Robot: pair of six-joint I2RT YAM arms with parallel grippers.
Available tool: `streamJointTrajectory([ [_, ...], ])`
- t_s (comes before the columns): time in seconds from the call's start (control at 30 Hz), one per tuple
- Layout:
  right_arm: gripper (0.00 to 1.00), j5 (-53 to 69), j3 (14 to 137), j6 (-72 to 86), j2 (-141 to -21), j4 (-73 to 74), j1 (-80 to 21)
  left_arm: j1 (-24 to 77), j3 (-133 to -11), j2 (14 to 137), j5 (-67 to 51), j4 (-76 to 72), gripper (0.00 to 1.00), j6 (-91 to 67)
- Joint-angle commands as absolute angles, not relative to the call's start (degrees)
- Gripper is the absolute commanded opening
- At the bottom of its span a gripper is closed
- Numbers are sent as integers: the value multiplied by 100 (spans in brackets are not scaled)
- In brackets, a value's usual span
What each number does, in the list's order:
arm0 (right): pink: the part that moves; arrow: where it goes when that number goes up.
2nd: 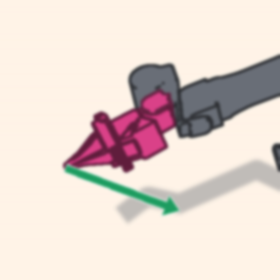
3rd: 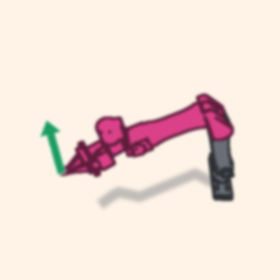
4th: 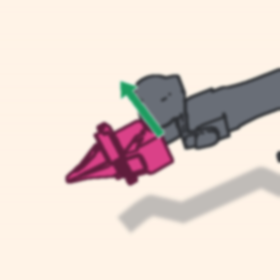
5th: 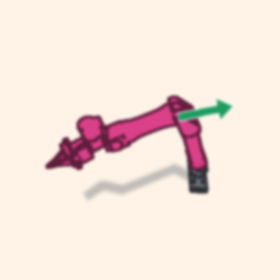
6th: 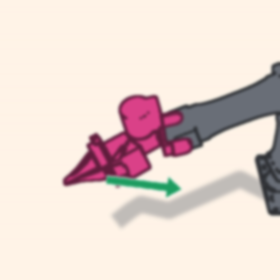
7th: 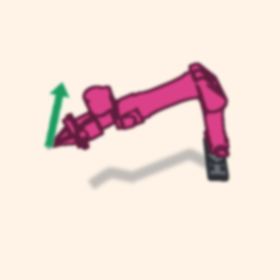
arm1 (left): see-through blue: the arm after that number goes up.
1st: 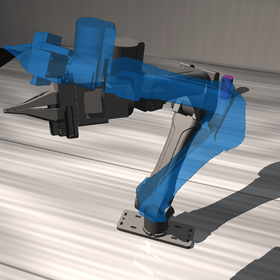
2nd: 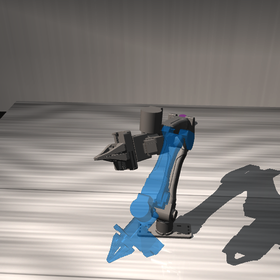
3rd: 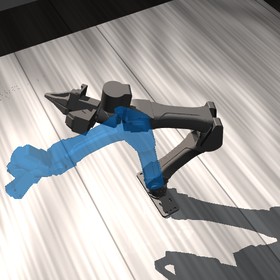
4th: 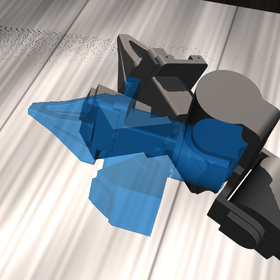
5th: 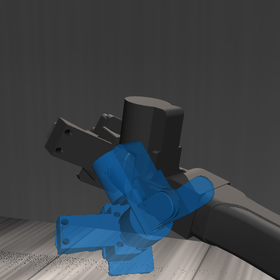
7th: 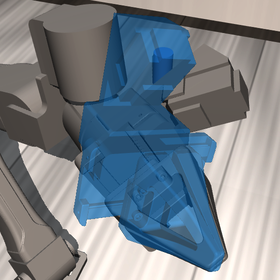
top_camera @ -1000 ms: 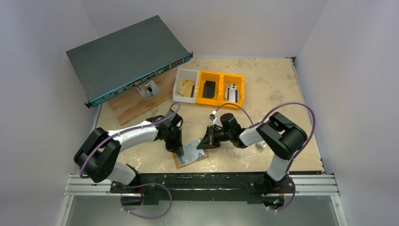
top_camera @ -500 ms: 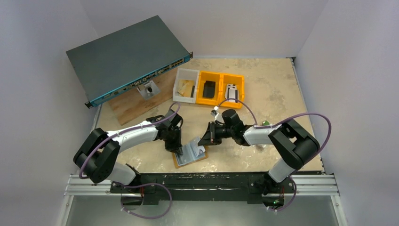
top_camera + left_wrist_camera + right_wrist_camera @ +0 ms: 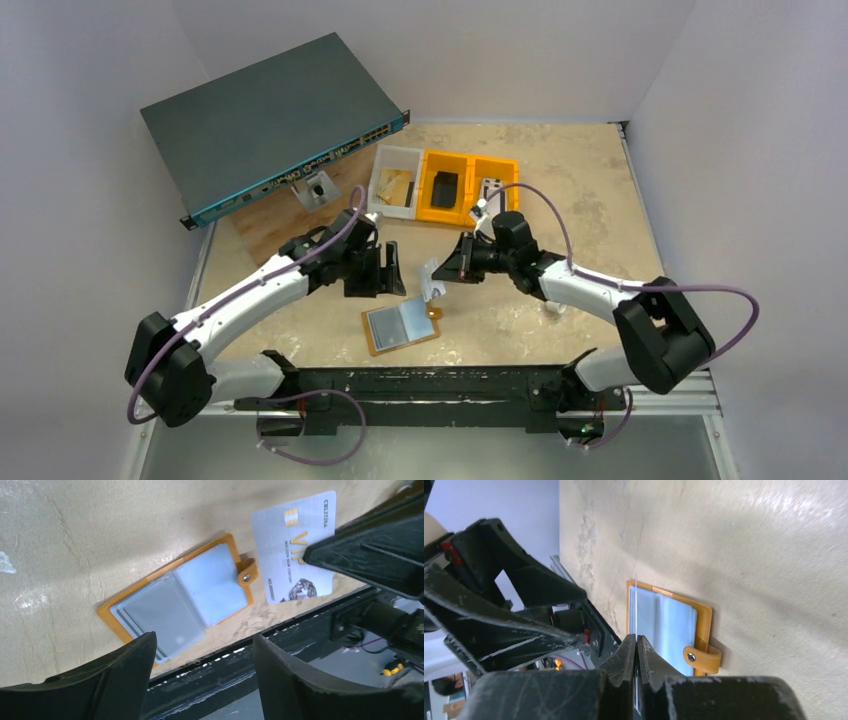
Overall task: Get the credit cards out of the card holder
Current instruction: Place the credit card in the storage box.
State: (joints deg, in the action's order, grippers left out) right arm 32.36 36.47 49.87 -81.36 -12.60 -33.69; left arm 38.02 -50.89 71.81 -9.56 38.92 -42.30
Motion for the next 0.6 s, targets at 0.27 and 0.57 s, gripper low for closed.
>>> streamJointTrajectory([
  [0.27, 0, 2503, 4247, 4786, -7511, -567, -2636, 3622, -5482, 6509, -892, 4319, 91, -3838],
  [0.57, 0, 1250, 5571, 3903, -7863, 799, -1417, 3589, -5520, 6377, -1065, 4342, 92, -3702],
])
